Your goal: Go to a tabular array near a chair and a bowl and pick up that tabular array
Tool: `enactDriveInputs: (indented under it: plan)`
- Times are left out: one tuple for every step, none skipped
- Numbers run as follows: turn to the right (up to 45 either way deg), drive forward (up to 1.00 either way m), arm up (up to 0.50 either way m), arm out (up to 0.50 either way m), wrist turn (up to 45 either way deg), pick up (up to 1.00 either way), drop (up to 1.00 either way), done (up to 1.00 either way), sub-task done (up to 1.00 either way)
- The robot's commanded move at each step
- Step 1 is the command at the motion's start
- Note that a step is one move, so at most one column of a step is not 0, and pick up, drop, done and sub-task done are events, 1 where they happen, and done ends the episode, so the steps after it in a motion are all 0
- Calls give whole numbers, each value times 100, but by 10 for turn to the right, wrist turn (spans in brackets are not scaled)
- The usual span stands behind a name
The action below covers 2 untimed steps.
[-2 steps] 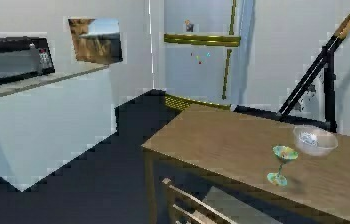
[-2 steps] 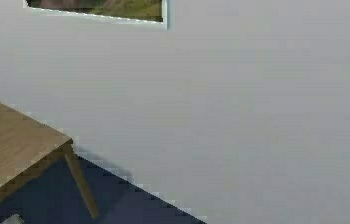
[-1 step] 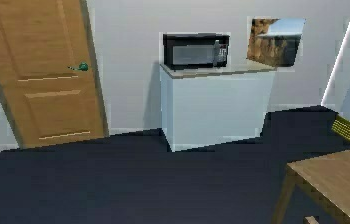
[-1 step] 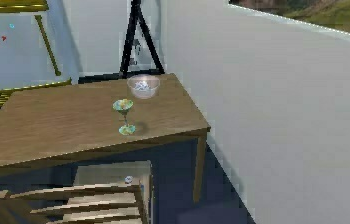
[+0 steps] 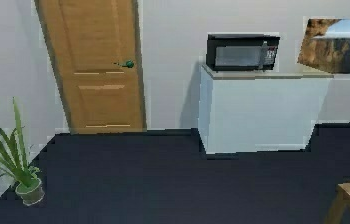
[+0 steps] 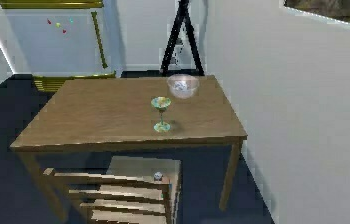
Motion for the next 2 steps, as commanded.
enactDriveInputs:
  plan:
    - [0,50,0,0,0,0,0,0,0]
    - [330,0,0,0,0,0,0,0,0]
